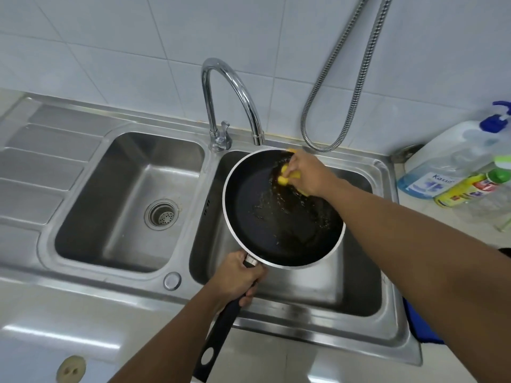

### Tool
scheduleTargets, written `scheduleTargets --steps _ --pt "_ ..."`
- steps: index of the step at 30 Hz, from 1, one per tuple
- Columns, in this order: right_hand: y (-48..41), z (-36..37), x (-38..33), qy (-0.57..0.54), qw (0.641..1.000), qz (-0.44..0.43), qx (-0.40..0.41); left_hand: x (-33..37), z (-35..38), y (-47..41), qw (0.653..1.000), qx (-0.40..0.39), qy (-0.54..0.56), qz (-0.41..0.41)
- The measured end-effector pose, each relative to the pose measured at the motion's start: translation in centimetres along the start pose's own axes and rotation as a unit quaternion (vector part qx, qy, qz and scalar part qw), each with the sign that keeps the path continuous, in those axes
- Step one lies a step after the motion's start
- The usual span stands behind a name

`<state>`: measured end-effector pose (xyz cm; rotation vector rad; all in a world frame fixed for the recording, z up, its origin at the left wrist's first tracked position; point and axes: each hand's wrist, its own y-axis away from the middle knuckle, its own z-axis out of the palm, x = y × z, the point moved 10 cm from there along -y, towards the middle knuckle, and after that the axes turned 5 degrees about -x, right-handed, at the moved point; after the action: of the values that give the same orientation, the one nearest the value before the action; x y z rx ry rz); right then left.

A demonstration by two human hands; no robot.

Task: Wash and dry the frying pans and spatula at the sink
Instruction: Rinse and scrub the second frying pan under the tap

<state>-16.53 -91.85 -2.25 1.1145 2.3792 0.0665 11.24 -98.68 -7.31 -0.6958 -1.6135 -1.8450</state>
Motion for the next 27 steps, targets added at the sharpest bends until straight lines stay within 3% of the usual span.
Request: scheduleTargets --steps 5,12,16,23,27 --pt "-1.0 2.5 -6.4 -0.054 0.996 -0.068 0.015 0.3 -0.5 -0.7 1.0 0.023 -0.014 0.001" --pt "5.2 8.1 -9.6 -0.069 0.974 -0.187 -0.11 1.1 -1.2 -1.2 0.999 0.036 0.016 -0.001" --pt "7.5 6.0 -5.0 -0.062 0.984 -0.136 -0.094 1.7 -1.2 -0.9 0.999 0.03 0.026 0.004" --pt "3.1 0.1 0.0 0.028 0.995 -0.048 0.085 2.8 -0.8 -0.6 1.0 0.028 -0.01 0.006" --pt "-0.6 0.5 -3.2 0.04 0.995 -0.059 0.064 3.0 -0.4 -0.5 0.999 0.024 -0.024 0.008"
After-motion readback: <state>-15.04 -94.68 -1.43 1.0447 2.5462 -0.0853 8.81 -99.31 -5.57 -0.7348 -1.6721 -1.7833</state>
